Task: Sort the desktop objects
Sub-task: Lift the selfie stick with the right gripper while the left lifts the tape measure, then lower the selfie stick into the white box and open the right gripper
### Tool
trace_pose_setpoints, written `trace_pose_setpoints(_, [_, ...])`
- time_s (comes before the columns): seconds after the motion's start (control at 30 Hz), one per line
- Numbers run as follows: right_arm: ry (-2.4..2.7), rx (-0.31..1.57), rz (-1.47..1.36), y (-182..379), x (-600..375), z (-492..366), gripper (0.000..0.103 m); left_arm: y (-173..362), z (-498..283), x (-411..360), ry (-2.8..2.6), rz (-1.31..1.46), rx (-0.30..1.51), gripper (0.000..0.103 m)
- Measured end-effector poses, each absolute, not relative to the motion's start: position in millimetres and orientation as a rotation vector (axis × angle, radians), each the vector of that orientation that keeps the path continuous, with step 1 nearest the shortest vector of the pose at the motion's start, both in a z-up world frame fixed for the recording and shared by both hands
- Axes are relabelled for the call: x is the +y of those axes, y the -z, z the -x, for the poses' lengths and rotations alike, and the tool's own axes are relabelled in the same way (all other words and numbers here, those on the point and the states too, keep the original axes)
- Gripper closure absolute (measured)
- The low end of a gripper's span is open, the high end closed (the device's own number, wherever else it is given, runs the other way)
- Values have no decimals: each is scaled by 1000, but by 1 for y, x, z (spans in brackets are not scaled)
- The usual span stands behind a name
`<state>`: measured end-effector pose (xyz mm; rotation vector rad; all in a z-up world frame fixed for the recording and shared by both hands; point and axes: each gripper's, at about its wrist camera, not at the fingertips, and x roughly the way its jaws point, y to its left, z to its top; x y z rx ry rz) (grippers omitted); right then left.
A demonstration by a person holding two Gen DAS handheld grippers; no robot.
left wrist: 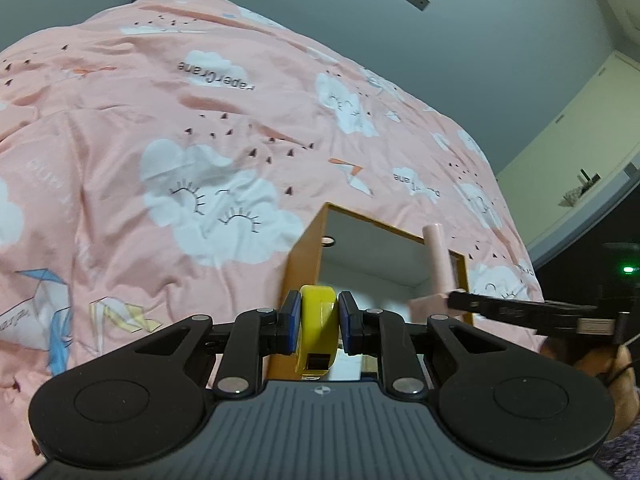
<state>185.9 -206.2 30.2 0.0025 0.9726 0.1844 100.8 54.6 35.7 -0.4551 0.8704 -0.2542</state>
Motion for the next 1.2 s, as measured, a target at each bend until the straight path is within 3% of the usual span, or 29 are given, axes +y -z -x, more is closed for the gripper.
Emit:
trace_pose_setpoints(0.2, [-224,1005,43,-18,-201,-189,97,-37,-104,48,274,449,870,81])
trace_pose_setpoints(0.83, [-686,929,913,12,-138,-205,97,-36,-117,35,295,435,891,81])
trace_pose_setpoints(1.2, [-926,968,1026,30,-129,-244,96,-32,-128,24,283,425,923,81])
